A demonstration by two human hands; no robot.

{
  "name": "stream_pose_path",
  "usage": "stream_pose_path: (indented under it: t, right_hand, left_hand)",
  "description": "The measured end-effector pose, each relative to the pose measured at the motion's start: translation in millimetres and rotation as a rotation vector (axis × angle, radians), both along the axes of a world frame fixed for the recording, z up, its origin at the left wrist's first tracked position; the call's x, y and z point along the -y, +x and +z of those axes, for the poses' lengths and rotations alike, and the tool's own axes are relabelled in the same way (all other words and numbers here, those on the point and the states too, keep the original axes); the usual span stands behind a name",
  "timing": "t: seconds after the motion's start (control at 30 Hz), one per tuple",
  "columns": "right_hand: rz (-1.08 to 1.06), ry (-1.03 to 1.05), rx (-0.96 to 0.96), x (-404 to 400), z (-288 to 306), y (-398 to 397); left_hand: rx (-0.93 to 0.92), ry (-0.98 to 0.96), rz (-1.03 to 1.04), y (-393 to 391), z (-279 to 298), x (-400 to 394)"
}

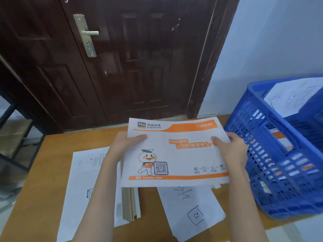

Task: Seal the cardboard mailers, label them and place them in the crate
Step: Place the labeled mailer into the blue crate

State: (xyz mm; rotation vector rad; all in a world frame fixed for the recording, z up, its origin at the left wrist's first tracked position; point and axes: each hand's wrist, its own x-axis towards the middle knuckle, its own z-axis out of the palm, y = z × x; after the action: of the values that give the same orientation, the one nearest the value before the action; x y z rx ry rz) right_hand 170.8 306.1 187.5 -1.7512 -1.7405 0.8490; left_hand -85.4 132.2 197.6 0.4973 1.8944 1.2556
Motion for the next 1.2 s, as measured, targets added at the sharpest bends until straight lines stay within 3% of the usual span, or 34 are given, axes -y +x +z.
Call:
stream_pose_path:
  t: [0.23, 0.47, 0.9, 1.2]
  right_hand:
    - [-0.05, 0.099, -0.016, -20.3, 60.6, 30.3]
    - [-0.174, 0.208, 0.006, -25.5, 108.0, 88.5]
    - [-0.381, 0.203, 0.023, -58.9, 127.6, 224.8]
    - [-0.3, 0.222, 0.033, -148.7, 139.5, 350.3]
  left_hand:
    - [-0.069, 0.034, -0.016, 24.8, 41.4, -33.4]
    - [-0.098, 0.111, -0.199, 63.1, 78.2, -86.2]
    - [-0.067, 0.195, -0.388, 183.0, 101.2, -178.8]
    - [-0.27, 0.193, -0.303, 311.9, 119.5, -250.1]
